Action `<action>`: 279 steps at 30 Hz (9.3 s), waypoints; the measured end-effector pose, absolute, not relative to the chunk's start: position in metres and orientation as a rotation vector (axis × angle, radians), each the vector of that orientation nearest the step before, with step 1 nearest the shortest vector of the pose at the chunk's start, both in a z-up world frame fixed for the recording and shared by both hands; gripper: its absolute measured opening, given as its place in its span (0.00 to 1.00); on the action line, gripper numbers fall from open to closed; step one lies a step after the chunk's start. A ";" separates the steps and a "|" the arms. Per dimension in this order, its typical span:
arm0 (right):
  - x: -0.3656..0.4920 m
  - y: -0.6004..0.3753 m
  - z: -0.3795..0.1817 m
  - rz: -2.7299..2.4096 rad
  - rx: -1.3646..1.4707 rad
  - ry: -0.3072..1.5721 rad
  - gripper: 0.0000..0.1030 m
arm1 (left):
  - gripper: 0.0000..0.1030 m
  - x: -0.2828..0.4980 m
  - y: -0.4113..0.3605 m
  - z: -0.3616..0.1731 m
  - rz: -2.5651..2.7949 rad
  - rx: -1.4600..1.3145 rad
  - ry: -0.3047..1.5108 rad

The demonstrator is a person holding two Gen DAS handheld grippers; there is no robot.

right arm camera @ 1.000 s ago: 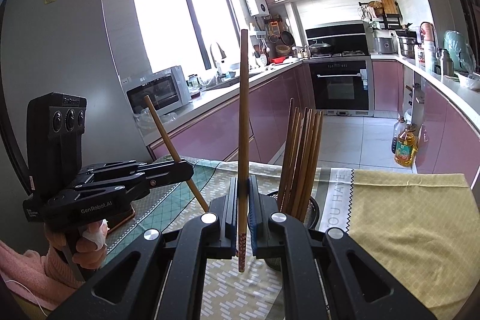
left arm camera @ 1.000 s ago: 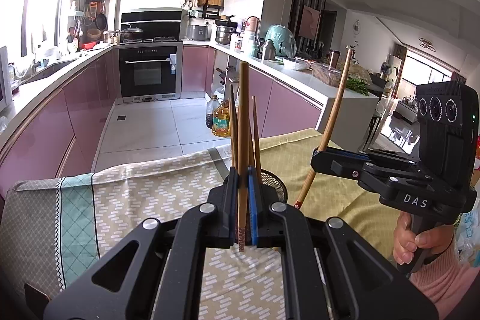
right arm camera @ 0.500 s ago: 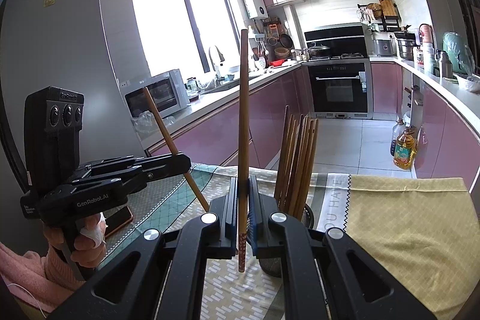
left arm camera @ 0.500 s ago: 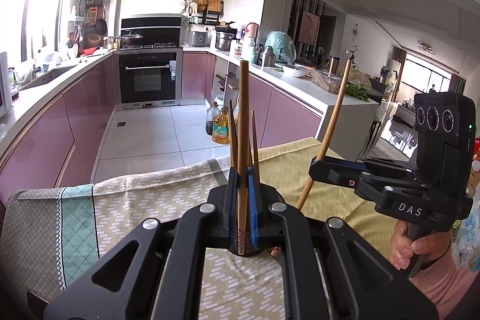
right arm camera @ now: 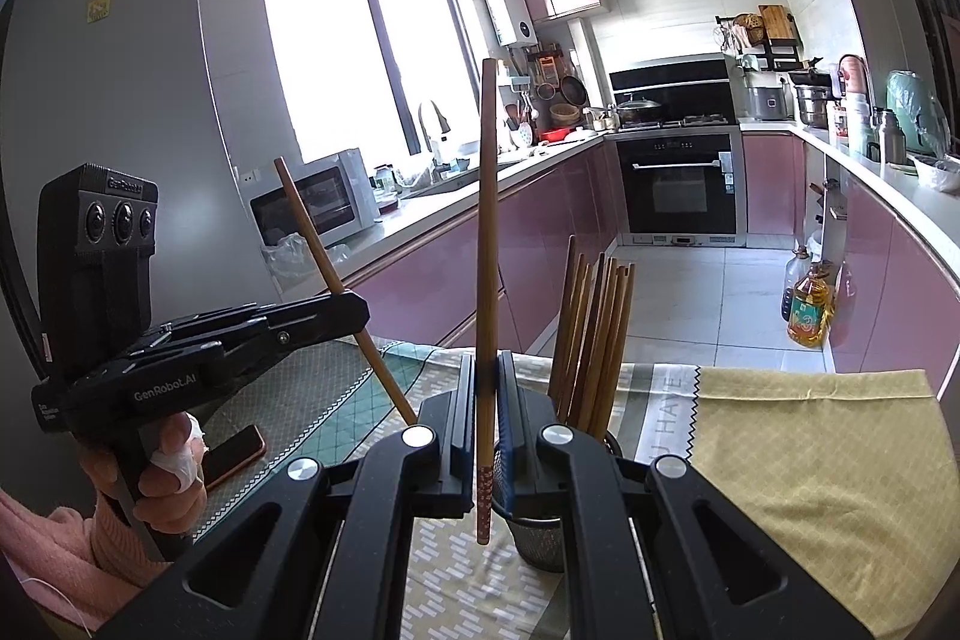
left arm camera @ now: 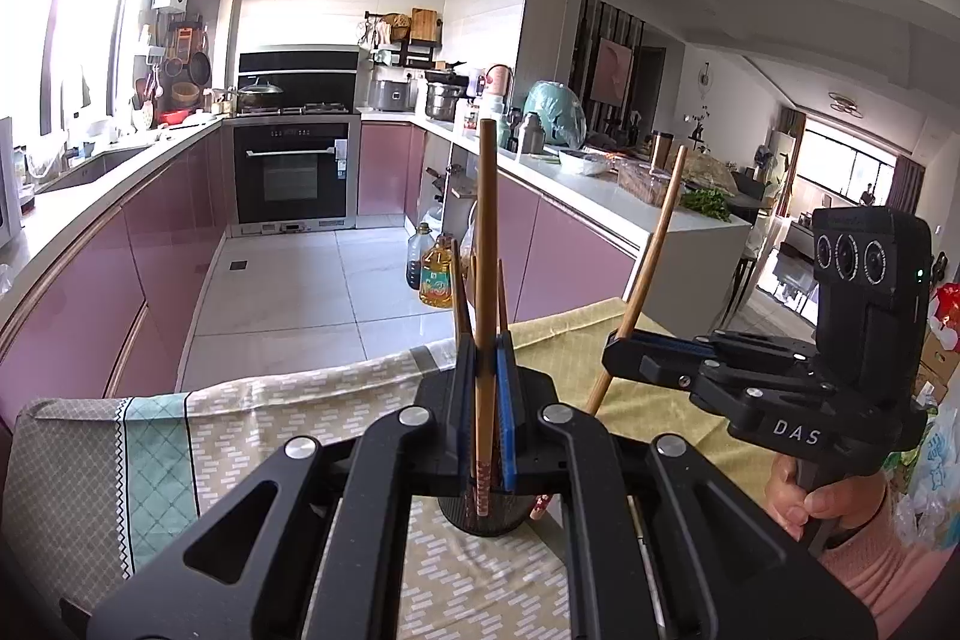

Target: Organize utensils

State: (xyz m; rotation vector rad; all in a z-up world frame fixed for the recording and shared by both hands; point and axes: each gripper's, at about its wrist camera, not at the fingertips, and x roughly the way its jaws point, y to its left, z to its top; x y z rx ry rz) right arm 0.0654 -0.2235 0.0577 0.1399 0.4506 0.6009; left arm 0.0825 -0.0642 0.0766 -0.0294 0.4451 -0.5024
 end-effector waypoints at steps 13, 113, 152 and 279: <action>0.069 -0.225 0.066 0.597 0.146 0.425 0.06 | 0.07 0.084 -0.066 0.085 -0.515 -0.036 0.420; 0.114 -0.228 0.027 0.545 0.179 0.553 0.06 | 0.07 0.125 -0.079 0.052 -0.514 -0.027 0.559; 0.122 -0.220 0.004 0.551 0.171 0.618 0.06 | 0.07 0.140 -0.088 0.035 -0.506 -0.001 0.594; 0.001 -0.188 0.009 0.321 0.038 0.281 0.94 | 0.95 -0.009 0.021 0.024 -0.043 -0.049 0.240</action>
